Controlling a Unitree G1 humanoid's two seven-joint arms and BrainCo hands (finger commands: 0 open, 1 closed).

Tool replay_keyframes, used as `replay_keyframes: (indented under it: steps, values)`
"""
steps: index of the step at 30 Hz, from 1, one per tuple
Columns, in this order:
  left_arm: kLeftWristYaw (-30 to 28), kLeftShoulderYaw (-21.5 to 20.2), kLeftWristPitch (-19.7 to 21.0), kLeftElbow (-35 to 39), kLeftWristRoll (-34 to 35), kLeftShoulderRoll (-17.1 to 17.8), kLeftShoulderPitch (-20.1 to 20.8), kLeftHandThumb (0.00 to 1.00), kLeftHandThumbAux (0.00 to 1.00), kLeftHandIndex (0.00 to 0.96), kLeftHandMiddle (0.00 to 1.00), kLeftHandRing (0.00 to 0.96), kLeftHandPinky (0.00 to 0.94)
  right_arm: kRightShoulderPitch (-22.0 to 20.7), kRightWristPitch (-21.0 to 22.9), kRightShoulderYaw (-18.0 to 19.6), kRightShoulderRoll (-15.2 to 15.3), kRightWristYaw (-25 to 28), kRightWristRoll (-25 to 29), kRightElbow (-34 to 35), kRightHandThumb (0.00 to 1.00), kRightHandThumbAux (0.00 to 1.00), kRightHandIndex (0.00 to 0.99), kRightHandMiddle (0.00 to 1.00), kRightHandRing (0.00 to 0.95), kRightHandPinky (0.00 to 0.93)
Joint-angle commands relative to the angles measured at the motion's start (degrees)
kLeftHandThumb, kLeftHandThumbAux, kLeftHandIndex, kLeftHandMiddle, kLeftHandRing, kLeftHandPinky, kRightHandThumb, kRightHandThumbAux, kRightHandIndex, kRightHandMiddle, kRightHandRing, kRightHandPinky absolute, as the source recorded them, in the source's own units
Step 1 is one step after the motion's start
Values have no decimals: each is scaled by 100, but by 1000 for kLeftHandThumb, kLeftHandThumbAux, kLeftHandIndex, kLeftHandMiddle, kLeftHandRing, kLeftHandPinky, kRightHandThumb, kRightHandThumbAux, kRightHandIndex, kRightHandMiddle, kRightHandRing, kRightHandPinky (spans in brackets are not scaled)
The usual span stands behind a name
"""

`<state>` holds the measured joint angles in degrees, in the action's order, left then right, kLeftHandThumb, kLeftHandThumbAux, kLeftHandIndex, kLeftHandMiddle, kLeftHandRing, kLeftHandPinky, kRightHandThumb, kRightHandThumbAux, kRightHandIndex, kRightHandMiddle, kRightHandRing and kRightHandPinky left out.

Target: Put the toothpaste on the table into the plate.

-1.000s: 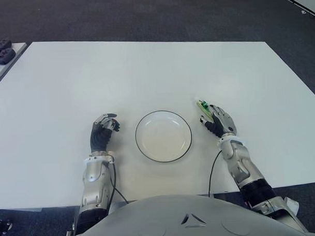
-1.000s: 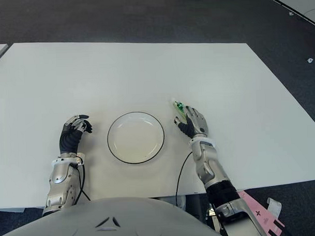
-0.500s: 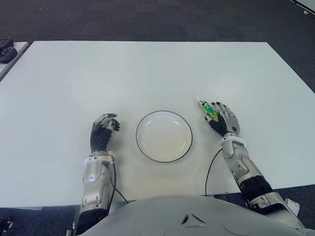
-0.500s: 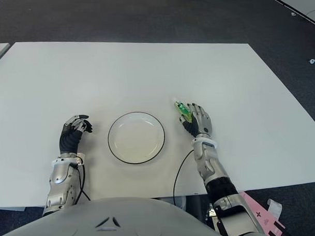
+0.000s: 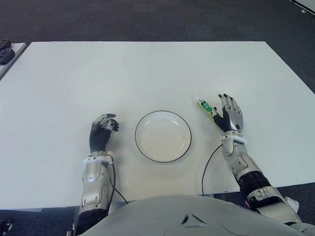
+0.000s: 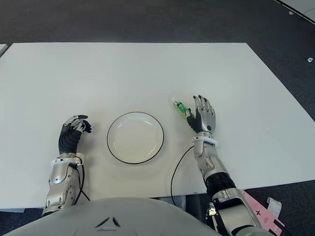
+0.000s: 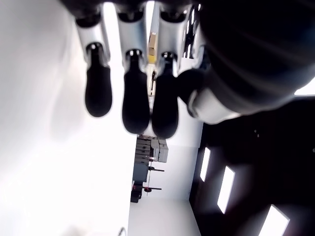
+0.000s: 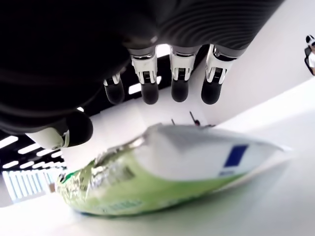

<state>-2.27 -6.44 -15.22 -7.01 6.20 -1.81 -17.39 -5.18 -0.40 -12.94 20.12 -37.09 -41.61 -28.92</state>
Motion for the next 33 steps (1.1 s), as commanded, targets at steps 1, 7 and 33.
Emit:
replay_keyframes:
  steps: [1,7,33]
  values:
    - [43,-23,256,-143,-1,6,-138,704,719,433,615,609,581,-65,-107,-164,-231,-313,-27,-479,647,328,0,0,0,0]
    - [53,-31,206,-155,-7,-1,-142,704,719,434,621,612,589,-204,-99,-247,-356,-444,16,-767,644,339,0,0,0,0]
    - [196,-3,305,-44,-66,-38,-179,705,718,433,609,610,585,-126,-392,-311,-495,504,611,-730,644,406,0,0,0,0]
